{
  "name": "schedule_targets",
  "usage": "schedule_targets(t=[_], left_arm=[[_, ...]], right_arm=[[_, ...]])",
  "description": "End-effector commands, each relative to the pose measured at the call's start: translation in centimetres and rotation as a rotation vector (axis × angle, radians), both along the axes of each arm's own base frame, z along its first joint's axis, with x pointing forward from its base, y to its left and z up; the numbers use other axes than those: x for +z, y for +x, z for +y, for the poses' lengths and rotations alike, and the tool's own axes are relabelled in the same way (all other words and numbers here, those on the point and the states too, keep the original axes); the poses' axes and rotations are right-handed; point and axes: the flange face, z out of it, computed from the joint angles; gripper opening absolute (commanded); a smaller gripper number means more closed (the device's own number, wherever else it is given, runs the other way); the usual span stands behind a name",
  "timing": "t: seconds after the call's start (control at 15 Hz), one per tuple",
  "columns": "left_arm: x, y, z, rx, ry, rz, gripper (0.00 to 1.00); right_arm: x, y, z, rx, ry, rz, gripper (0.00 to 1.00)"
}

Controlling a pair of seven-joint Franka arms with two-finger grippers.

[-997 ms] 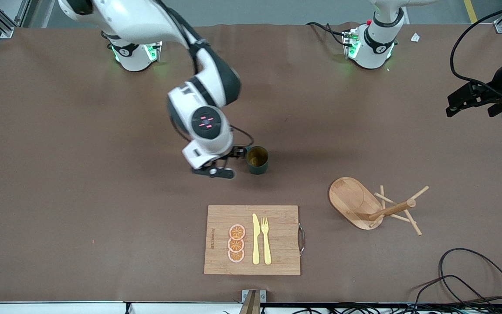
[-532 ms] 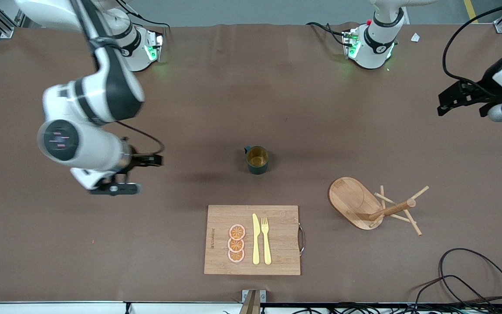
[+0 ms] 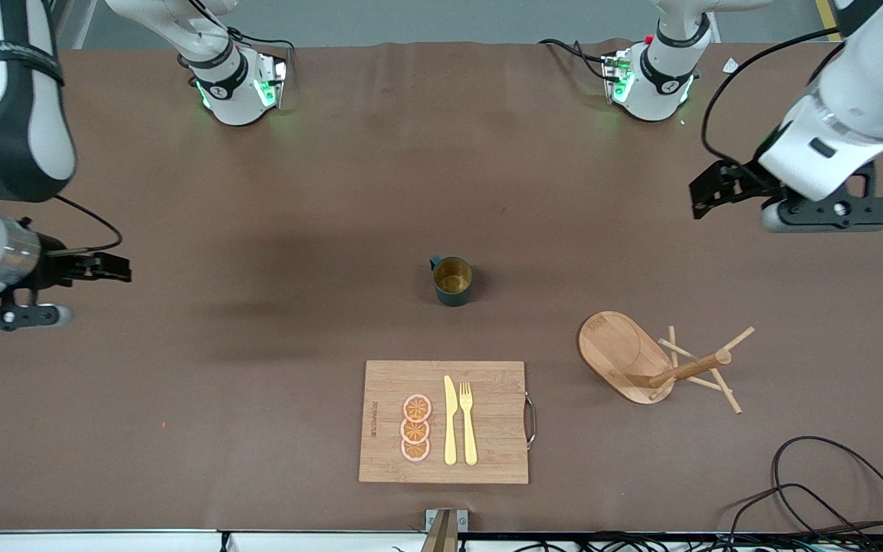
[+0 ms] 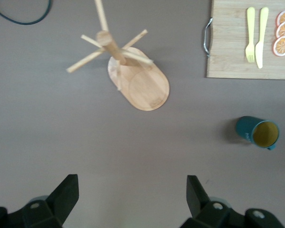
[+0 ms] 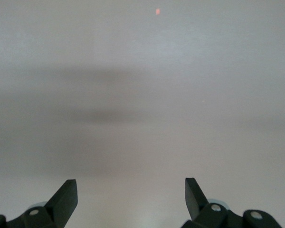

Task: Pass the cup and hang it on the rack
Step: 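Withdraw the right gripper while the left gripper moves toward the mug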

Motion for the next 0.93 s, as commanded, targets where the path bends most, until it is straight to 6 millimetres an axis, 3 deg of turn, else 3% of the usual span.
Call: schedule_targets(t=[0.0, 0.13, 0.27, 0.53, 0.73, 0.86], left_arm=[[-1.0, 0.2, -3.5, 0.031, -0.020, -0.005, 1.00], [-2.3, 0.4, -6.4, 0.061, -0.030, -0.010, 1.00], [-4.2, 0.5, -10.2, 0.116, -0.047, -0.016, 1.00], [-8.3, -0.9, -18.6, 0.191, -0.035, -0.049, 1.00], [-10.3, -2.5, -23.5, 0.231, -0.014, -0.062, 1.00], [-12.3, -3.8, -26.9, 0.260, 0.019, -0.080, 1.00]], right_arm=[[1.7, -0.2, -0.8, -0.007, -0.014, -0.017, 1.00], [3.5, 0.2, -2.8, -0.040, -0.012, -0.055, 1.00], [3.6, 0.1, -3.9, -0.058, -0.001, -0.056, 1.00], [4.1, 0.3, -3.4, -0.053, -0.002, -0.064, 1.00], [3.5, -0.6, -2.5, -0.051, 0.016, 0.009, 1.00], [4.2, -0.8, -1.8, -0.041, 0.017, 0.001, 1.00]])
